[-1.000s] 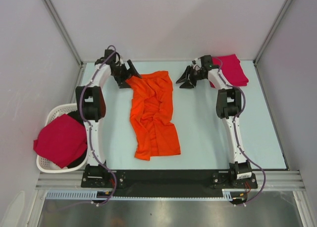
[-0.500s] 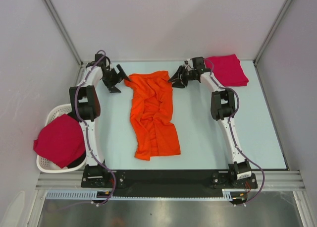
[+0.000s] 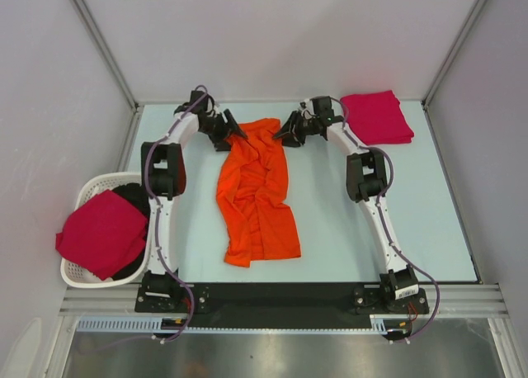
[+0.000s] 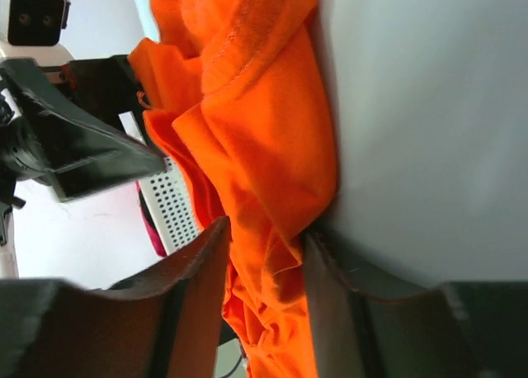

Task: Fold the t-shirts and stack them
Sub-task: Rotate the tshirt 90 degrees

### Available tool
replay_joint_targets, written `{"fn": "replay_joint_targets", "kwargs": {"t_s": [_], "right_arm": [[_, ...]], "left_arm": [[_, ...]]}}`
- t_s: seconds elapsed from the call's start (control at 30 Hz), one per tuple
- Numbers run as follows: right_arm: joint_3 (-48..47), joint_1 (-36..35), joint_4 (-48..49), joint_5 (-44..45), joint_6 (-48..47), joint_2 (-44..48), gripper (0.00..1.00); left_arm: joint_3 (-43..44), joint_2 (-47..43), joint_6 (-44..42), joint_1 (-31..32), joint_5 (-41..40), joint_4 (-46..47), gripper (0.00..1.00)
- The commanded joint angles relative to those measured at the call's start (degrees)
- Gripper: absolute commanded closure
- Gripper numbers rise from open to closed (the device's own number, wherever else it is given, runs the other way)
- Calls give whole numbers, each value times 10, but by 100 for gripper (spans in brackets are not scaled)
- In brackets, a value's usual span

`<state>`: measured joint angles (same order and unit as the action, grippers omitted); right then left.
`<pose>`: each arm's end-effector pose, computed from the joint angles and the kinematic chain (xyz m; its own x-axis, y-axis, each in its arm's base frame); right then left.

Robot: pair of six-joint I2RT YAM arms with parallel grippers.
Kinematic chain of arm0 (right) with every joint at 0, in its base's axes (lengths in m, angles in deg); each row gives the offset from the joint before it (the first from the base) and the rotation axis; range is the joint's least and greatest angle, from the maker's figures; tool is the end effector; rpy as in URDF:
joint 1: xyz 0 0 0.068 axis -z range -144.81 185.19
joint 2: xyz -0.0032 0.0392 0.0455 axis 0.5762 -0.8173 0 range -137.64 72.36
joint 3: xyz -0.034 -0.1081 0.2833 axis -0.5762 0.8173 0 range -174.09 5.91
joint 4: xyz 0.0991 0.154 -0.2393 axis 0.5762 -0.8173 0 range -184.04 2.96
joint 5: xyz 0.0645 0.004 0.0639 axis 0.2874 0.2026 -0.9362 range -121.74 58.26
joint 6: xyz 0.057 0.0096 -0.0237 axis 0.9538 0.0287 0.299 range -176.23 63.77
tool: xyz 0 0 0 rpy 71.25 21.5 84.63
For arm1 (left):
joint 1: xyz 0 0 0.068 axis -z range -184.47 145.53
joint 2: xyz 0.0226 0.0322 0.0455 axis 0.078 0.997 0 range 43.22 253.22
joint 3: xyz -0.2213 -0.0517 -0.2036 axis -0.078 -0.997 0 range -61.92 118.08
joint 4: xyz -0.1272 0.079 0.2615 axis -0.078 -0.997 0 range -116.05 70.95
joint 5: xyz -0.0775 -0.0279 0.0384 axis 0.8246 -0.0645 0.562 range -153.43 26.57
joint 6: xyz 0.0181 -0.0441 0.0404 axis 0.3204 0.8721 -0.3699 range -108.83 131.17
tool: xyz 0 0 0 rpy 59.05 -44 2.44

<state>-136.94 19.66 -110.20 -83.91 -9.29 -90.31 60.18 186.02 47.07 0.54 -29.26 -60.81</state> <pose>0.6352 0.2154 0.0908 -0.9752 0.1943 -0.1060 -0.0121 0.4312 0.9022 0.5945 -0.0789 0.1474 -0.9096 -0.4072 -0.0826 -0.2498 0.6947 -0.6746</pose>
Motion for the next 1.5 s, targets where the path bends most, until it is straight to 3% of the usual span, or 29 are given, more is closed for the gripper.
{"fn": "replay_joint_targets", "kwargs": {"t_s": [0.0, 0.07, 0.1, 0.3, 0.53, 0.73, 0.9, 0.93, 0.97, 1.0, 1.03, 1.07, 1.23, 1.37, 1.47], "right_arm": [[-8, -12, -10, 28, -6, -28, 72], [-7, -13, -14, 29, -8, -27, 94], [-9, -13, -19, 39, -14, -24, 100], [24, -8, -20, 108, -61, 27, 100], [28, 0, 49, 161, -67, 95, 100], [32, 4, 108, 168, -48, 107, 100], [26, 2, 106, 195, -47, 85, 100], [21, 2, 102, 200, -46, 78, 96], [19, 2, 98, 204, -46, 64, 86], [15, 2, 81, 210, -47, 56, 71], [12, 2, 72, 214, -49, 49, 48], [6, 2, 59, 215, -62, 41, 37], [60, 4, 21, 197, -100, 89, 16], [155, 12, -2, 203, -144, 192, 14], [244, 22, -51, 217, -187, 291, 14]], "left_arm": [[32, 58, 39, 12, 20, 15, 64], [54, 71, 46, 11, 24, 15, 100], [63, 75, 50, 11, 25, 15, 100], [97, 67, 50, 7, 13, 37, 100], [96, 32, 64, 3, 19, 119, 100], [101, 20, 91, 1, 27, 181, 100], [126, 75, 145, 3, 57, 194, 100], [130, 84, 157, 2, 69, 195, 84], [132, 91, 160, 2, 71, 196, 59], [133, 98, 160, 2, 71, 194, 41], [132, 98, 159, 2, 70, 193, 5], [130, 97, 155, 1, 73, 190, 0], [82, 36, 110, -10, 66, 185, 0], [-26, -88, 49, -12, 42, 173, 0], [-135, -241, -15, -16, -45, 121, 0]]}}
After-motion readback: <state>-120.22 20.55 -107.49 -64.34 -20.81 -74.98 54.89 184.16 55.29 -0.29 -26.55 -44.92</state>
